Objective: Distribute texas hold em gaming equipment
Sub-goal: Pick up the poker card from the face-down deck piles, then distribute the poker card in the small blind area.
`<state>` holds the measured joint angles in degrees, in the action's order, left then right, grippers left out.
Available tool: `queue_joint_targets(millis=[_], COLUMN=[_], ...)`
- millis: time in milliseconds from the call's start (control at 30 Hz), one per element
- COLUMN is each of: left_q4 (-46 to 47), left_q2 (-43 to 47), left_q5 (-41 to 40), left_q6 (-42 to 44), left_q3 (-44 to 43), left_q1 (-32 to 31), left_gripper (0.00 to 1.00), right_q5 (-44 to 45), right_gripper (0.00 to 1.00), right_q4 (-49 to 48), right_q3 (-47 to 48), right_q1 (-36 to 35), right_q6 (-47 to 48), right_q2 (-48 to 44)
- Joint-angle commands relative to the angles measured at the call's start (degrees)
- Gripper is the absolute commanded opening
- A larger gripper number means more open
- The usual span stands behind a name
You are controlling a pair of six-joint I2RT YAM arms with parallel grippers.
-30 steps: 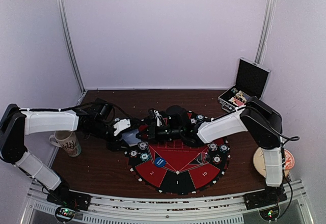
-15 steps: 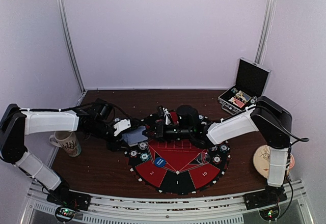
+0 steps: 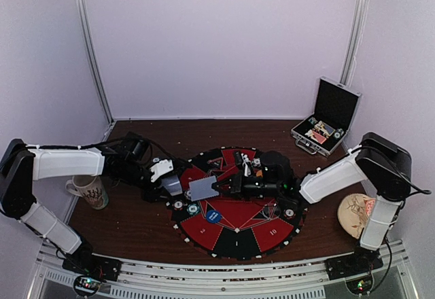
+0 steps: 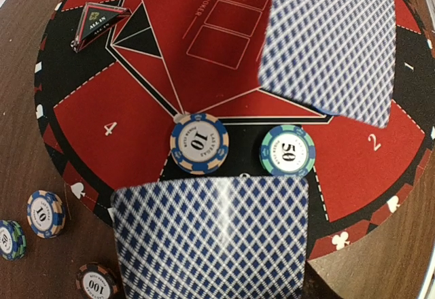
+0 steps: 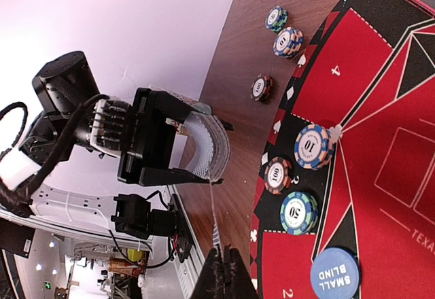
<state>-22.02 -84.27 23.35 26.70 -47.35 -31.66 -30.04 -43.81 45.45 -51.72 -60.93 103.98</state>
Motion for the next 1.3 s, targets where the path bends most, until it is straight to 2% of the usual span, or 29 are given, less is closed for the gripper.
queue_joint_targets(millis=[0,133,267,500,767,1267], left_q4=[1.09,1.06,1.08,1.00,0.99,0.98], left_q2=[1.72,1.84,1.74,1.83,1.57,1.56], left_q5=[0.54,0.38,0.38,0.35,0.46,0.53], left_q6=[0.68,0.70,0.55,0.54,0.52,0.61], left_q3=[0.44,0.42,0.39,0.44,0.38,0.42], left_q1=[0.29,0.37,0.44,0.44,0.40,0.44], left_gripper=[0.39,0.39,0.39,0.39,0.39,0.39], right_q5=[2.55,4.31,5.45,7.59,8.14,7.98], right_gripper=[0.00,0.00,0.00,0.00,0.00,0.00], right_q4=[-3.98,-6.45,-7.54,-7.85,-6.50,-2.21], right_q3=[-5.83,-11.10,-12.50,-10.16,-6.30,-3.70], right_q1=[-0.93,-2.77,-5.70,-9.84,-10.39,-12.52], right_q6=[-0.79,-1.77,-2.52,-3.90,-4.29,-3.81], right_q2=[-3.96,-5.34,-4.19,1.07,6.75,7.91])
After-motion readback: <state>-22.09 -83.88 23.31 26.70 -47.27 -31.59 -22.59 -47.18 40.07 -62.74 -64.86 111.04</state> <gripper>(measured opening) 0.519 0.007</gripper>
